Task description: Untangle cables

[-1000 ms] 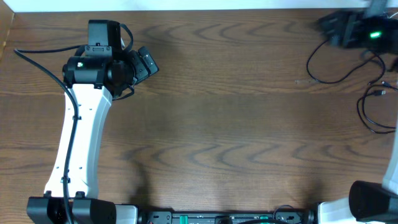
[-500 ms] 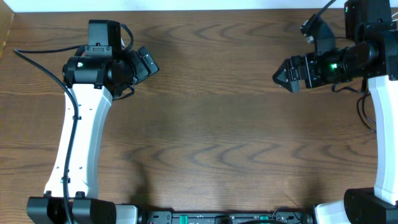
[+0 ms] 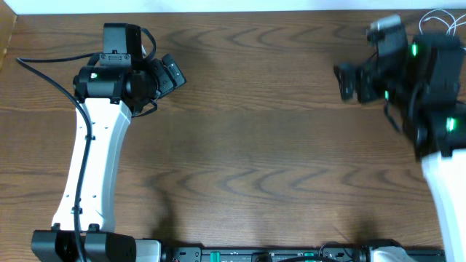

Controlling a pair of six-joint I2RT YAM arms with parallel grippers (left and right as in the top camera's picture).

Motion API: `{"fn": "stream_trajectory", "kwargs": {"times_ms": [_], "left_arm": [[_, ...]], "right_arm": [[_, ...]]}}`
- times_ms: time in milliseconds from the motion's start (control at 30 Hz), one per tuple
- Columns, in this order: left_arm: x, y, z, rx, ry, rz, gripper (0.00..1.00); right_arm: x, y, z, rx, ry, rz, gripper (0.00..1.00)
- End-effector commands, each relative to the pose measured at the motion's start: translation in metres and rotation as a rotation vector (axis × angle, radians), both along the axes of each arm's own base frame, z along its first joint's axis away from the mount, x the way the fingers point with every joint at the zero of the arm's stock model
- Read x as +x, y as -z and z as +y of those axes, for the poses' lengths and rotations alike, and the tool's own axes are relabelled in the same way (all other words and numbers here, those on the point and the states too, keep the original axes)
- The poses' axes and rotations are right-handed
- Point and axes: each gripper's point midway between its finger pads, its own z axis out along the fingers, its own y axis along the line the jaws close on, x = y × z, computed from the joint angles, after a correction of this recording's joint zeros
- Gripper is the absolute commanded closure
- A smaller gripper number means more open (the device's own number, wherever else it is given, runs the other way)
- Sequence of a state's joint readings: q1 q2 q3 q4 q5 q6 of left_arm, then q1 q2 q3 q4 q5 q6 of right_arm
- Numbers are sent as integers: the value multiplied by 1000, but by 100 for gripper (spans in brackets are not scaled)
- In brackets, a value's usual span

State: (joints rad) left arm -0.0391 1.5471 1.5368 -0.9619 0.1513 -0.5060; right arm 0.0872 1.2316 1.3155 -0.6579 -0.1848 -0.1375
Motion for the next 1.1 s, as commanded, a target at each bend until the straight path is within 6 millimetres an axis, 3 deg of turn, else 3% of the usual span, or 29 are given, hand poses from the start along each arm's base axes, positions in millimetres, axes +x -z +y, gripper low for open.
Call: {"fn": "stream_trajectory", "kwargs": {"times_ms": [0,100,300,433,667,833,933,1067], "left_arm": [[1,-3,3,-3,-17,-5,1],[1,-3,3,-3,-17,-5,0],[1,-3,3,-3,-18,-5,0],[1,-3,3,-3,-17,-5,0],[1,-3,3,-3,-17,-5,0],[1,-3,3,-3,-17,-5,0],[1,-3,3,-3,-17,-5,0],[1,-3,3,-3,-17,-5,0]], "right_arm": [[-29,15,-12,-89,-10,-99,1],[-56,32,-23,-79,18,-242,1],[-98,58,-24,-64,30,-539,1],[-118,87,-25,-60,34,-628,1],[-126,117,-25,-56,36,-659,1],[-128,132,-25,-49,34,-608,1],[-128,152,-30,-56,58,-525,1],[-127,152,-34,-56,76,-525,1]]}}
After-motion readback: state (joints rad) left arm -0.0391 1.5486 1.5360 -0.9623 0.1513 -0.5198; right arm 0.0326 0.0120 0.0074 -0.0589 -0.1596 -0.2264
